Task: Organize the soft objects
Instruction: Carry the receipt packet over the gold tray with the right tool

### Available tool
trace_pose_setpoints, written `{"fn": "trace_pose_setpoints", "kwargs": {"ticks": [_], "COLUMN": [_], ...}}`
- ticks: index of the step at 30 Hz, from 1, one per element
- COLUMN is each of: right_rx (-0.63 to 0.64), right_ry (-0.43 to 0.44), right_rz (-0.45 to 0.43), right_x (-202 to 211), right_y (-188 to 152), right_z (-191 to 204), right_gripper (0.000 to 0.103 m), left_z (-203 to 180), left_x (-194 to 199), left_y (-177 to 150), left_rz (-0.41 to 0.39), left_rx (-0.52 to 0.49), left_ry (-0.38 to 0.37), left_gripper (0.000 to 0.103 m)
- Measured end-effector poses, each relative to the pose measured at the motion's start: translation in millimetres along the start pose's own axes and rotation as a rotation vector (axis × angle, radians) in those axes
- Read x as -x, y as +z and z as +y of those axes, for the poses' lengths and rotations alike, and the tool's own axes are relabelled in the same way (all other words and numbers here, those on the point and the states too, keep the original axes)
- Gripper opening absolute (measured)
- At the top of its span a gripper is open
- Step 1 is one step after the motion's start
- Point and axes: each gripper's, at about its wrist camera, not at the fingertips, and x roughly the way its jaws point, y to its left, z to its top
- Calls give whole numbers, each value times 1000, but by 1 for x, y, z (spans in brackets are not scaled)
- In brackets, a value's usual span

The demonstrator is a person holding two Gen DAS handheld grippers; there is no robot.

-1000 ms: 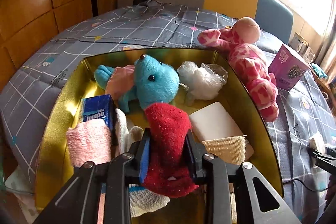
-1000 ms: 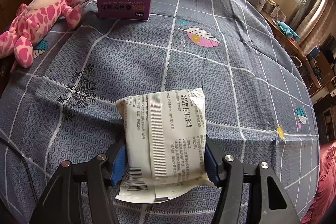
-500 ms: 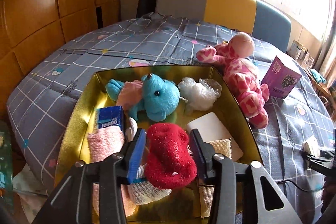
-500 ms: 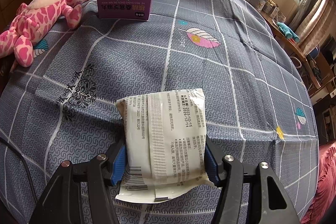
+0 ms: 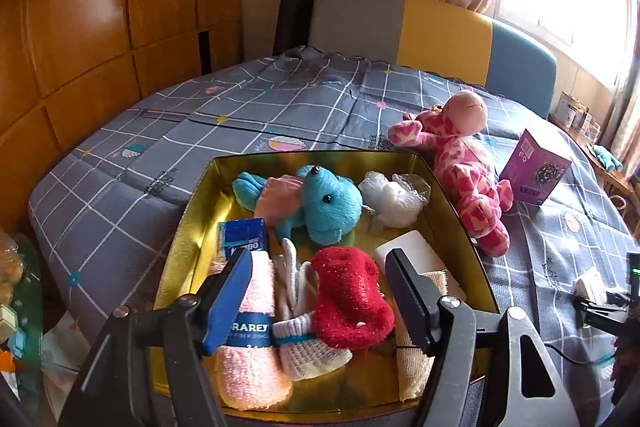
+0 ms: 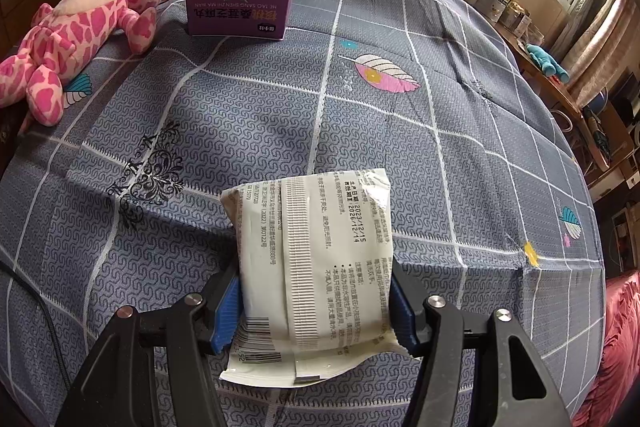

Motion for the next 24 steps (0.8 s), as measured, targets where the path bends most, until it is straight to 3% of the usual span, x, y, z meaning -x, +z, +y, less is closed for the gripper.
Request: {"fn": "trace_pose_setpoints", "kwargs": {"ticks": [8,24], "right_rx": [-9,-47], "right_ry": [3,-3], "right_rz": [6,43], "right_x": [0,0], "right_y": [1,6], "right_z": [-1,-2], "right_gripper": [62,61], "left_z": [10,33], "left_x": [15,19], "left_y": [-3,-16], "left_rz": [-23,10], "left_rx": [0,52], "left_ry": [-2,3], "left_gripper": [75,76]}}
